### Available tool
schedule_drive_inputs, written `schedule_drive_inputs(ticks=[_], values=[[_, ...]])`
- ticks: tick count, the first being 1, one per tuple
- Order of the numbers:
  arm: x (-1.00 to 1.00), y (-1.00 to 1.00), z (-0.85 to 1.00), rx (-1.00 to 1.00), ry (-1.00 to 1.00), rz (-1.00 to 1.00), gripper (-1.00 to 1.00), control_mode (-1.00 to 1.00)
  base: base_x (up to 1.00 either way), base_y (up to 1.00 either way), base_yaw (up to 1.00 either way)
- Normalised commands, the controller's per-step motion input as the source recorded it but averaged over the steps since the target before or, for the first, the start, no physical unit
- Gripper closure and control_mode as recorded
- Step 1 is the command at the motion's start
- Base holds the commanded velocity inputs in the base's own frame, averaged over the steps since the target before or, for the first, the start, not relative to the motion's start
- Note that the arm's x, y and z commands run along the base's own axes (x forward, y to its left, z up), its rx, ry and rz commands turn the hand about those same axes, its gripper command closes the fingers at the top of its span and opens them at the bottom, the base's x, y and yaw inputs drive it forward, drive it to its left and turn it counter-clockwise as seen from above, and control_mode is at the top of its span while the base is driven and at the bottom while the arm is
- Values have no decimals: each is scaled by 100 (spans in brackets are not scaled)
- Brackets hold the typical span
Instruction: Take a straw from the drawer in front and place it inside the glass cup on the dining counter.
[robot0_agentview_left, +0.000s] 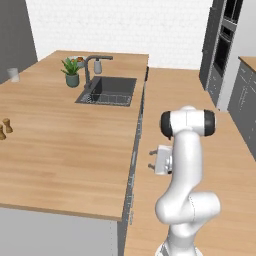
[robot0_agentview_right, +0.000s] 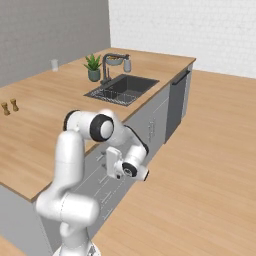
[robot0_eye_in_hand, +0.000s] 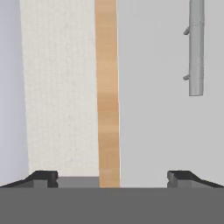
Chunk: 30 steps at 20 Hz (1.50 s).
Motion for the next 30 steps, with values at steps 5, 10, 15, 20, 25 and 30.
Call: schedule_drive_inputs(ticks=[5, 10, 15, 20, 25, 30], values=[[55, 23, -20, -11, -1, 0, -100, -100, 0, 0, 0], [33, 27, -19, -14, 0, 0, -100, -100, 0, 0, 0], [4, 33, -10, -14, 0, 0, -100, -100, 0, 0, 0], [20, 31, -19, -11, 0, -2, -100, -100, 0, 0, 0], [34, 16, -28, -4, 0, -1, -100, -100, 0, 0, 0], [35, 4, -35, 0, 0, 0, -100, -100, 0, 0, 0]])
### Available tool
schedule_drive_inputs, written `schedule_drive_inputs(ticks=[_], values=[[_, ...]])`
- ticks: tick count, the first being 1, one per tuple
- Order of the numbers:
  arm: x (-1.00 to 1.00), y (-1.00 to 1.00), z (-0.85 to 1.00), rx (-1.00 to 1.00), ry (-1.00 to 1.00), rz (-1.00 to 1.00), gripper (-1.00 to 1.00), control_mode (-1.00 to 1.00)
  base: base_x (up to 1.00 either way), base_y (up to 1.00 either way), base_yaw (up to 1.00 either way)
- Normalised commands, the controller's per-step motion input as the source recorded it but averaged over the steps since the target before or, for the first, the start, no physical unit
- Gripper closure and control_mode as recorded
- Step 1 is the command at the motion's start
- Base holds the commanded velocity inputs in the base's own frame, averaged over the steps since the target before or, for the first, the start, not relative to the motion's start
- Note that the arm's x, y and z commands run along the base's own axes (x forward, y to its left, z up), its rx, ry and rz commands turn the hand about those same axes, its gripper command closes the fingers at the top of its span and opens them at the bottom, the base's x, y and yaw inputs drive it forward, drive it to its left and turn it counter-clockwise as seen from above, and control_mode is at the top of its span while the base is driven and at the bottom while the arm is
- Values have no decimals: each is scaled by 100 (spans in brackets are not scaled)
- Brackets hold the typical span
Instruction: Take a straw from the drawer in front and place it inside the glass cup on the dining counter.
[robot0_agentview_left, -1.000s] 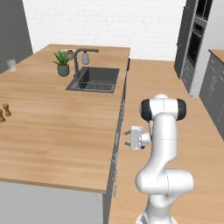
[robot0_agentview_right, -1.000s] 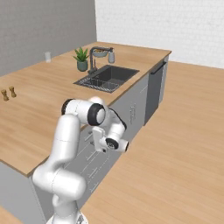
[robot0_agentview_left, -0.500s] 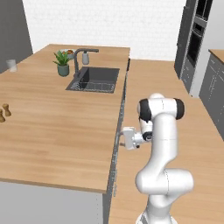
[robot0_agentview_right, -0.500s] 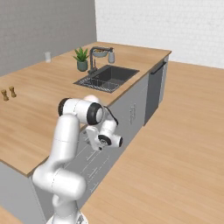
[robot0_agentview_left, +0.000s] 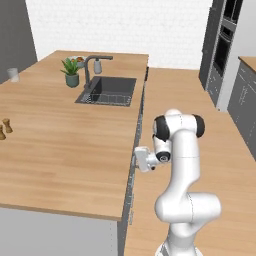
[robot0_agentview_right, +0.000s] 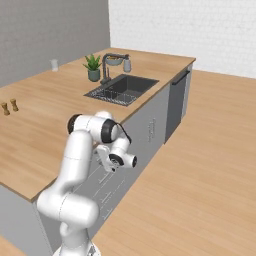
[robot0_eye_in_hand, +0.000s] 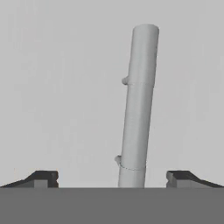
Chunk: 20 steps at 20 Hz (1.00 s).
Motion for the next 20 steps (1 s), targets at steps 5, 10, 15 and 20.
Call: schedule_drive_inputs(ticks=[5, 10, 15, 20], values=[[41, 0, -39, 0, 0, -1, -100, -100, 0, 0, 0], [38, 4, -29, 0, 0, 0, -100, -100, 0, 0, 0], [-4, 11, 0, 0, 0, 0, 100, -100, 0, 0, 0], [-39, -1, 11, 0, 0, 0, 100, -100, 0, 0, 0]])
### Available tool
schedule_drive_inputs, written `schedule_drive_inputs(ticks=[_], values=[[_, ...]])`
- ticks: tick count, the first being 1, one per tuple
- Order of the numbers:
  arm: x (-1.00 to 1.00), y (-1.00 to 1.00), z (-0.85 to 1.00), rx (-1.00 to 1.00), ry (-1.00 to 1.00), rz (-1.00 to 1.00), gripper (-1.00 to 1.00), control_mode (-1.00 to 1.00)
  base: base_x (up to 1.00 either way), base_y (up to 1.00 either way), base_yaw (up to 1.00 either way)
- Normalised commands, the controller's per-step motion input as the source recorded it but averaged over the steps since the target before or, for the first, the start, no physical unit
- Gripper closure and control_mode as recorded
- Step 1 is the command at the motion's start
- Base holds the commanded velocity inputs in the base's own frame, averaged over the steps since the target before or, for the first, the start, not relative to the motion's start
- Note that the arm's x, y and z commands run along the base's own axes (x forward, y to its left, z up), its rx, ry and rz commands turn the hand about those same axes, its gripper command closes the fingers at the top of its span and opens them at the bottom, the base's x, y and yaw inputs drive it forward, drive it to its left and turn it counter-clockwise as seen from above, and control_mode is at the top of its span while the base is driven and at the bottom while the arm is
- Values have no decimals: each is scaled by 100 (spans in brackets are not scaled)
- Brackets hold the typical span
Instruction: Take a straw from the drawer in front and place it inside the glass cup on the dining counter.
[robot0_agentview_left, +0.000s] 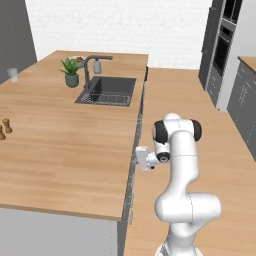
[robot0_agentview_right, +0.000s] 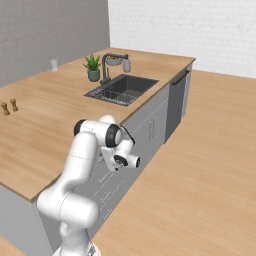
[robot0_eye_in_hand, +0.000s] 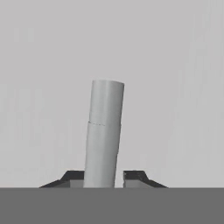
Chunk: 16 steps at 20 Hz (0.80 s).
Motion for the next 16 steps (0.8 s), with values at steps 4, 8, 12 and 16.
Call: schedule_drive_inputs(ticks=[4, 8, 12, 16], values=[[-60, -34, 24, 0, -1, 0, 100, -100, 0, 0, 0], [-56, -76, 24, 0, 0, -1, 100, -100, 0, 0, 0], [-54, -98, 22, 2, 0, -2, 100, -100, 0, 0, 0], [-33, -100, 25, 0, 0, -1, 100, -100, 0, 0, 0]])
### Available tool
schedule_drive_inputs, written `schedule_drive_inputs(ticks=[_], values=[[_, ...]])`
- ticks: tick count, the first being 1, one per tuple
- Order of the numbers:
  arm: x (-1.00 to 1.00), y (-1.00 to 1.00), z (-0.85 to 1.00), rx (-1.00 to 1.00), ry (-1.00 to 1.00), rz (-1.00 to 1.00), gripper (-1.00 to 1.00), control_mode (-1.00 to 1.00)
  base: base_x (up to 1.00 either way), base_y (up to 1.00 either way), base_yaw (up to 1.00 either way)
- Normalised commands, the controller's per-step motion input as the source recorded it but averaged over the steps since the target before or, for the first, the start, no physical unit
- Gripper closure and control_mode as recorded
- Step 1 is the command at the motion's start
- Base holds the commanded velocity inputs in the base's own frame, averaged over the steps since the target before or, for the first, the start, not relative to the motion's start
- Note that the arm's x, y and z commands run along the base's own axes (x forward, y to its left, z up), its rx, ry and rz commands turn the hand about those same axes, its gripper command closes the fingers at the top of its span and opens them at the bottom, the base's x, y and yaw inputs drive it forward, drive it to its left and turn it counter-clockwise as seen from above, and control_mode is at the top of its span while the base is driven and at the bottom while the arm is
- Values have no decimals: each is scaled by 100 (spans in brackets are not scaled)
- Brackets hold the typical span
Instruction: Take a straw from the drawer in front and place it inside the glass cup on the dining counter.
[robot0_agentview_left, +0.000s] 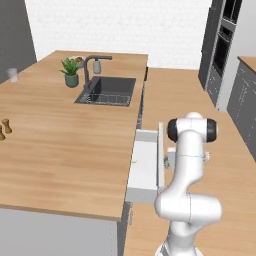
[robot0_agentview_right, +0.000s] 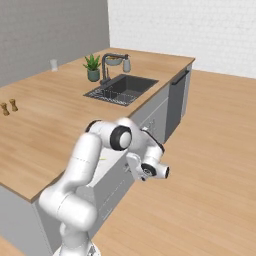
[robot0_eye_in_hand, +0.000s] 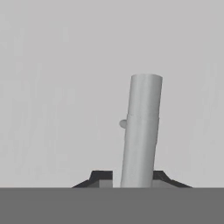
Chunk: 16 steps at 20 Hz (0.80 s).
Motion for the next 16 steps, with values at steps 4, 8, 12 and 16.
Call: schedule_drive_inputs(ticks=[4, 8, 12, 16], values=[[-12, -100, 26, 0, 0, 0, 100, -100, 0, 0, 0], [-4, -100, 21, 0, 0, 0, 100, -100, 0, 0, 0], [-5, -78, 5, 0, 3, 0, -100, -100, 0, 0, 0], [-7, -8, 0, -6, 6, 0, -100, -100, 0, 0, 0]])
